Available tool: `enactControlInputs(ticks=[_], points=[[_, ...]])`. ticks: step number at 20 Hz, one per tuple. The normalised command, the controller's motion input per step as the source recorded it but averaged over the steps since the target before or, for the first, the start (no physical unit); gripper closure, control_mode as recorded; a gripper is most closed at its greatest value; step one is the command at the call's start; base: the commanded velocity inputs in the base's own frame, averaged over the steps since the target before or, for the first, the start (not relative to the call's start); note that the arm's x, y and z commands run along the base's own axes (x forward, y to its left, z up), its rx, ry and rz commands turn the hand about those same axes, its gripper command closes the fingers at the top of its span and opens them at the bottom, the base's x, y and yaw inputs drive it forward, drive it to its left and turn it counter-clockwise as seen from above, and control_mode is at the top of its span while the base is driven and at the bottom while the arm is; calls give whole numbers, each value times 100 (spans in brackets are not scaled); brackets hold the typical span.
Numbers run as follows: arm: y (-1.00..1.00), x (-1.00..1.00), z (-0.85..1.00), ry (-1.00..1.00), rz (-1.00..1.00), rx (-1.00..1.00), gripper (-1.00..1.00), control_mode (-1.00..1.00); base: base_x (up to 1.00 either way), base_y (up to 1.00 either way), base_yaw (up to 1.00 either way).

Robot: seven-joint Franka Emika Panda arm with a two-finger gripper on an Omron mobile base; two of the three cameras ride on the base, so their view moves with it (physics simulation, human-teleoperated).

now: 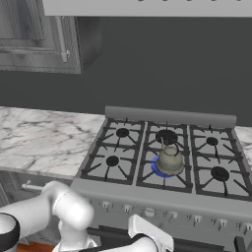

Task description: Lower the heat of the kettle.

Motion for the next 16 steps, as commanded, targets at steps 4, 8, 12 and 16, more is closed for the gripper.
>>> enactControlInputs(ticks=[4,8,12,16], points=[[-18,5,-23,0,0,-8,-100,-100,0,0,0],[-18,7,-20,0,0,-8,-100,-100,0,0,0],[-14,9,-11,0,0,-3,-100,-100,0,0,0],[-7,13,-8,0,0,-1,-100,-100,0,0,0]])
